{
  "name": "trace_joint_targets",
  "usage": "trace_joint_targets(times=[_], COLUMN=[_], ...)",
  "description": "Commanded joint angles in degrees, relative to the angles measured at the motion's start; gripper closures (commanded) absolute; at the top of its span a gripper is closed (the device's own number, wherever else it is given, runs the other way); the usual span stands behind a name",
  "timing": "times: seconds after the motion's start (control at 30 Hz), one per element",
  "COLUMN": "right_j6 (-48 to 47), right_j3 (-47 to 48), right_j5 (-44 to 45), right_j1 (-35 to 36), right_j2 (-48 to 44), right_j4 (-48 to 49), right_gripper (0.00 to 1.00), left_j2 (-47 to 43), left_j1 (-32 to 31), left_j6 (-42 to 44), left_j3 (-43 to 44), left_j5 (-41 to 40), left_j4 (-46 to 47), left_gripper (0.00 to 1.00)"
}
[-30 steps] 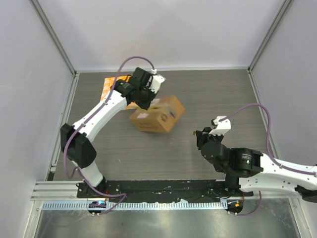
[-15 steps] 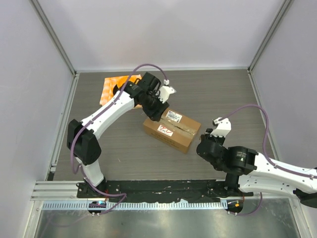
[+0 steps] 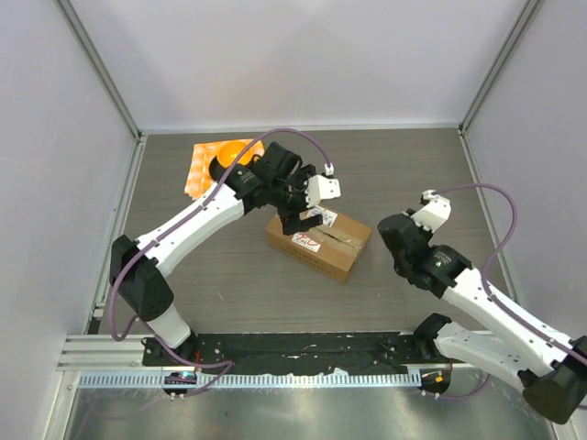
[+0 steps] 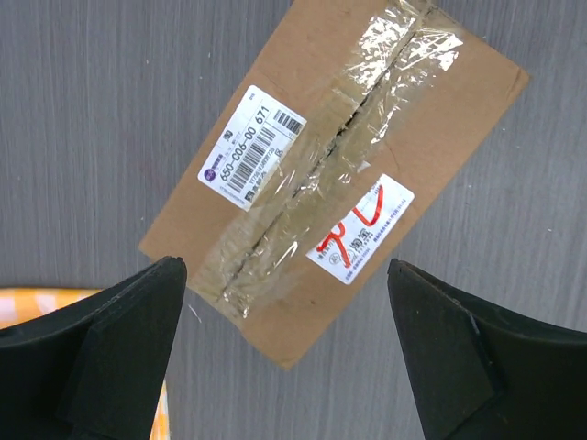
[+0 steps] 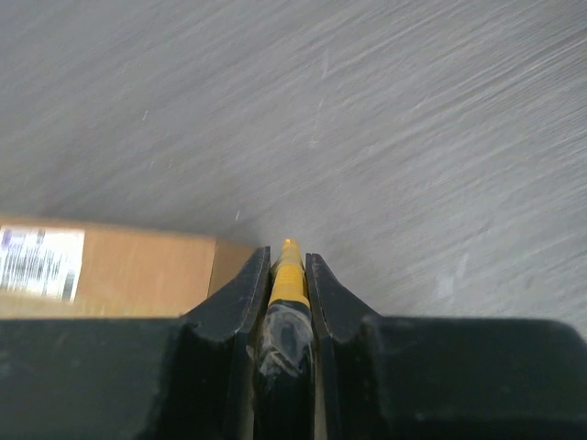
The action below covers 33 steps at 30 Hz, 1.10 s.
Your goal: Unpack the express box
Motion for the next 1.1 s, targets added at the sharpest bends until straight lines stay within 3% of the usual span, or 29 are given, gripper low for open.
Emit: trace_joint_targets(times=[0.0,0.07,0.2,0.4,0.7,1.07], right_j6=[-10.67,-12.87,-11.83,-7.09,-4.98,3.2], right_j3=[1.77,2.3,2.48,2.3,6.35,1.96], right_j5=[-10.75,-17.23,-25.7,-35.01,-43.2,-56.02], right_j1=[-15.11,-22.04,-27.6,-28.85,-28.93,-28.93], right_j2=[4.84,7.04,14.24,26.03,38.24,47.92], right_j4=[16.1,21.71,30.43,44.49,55.4,73.94], right_gripper=[0.99,0.99,0.99,0.99,0.99,0.99], left_j2=[2.32,3.12,3.83,2.24,6.2,9.8], left_j1=[-1.95,-2.56,-3.18,-6.42,-10.55,-13.29], left_j6=[5.55,6.87,10.39,20.58,21.73,19.71], left_j3=[-3.24,-4.72,-7.19,-14.66,-14.84,-15.98], left_j5=[-0.01,-0.97,-4.84,-12.49,-14.6,-17.24], left_j4=[8.97,10.65,16.7,27.78,32.19,32.89], left_gripper=[0.02,0.0,0.0,0.0,0.0,0.01])
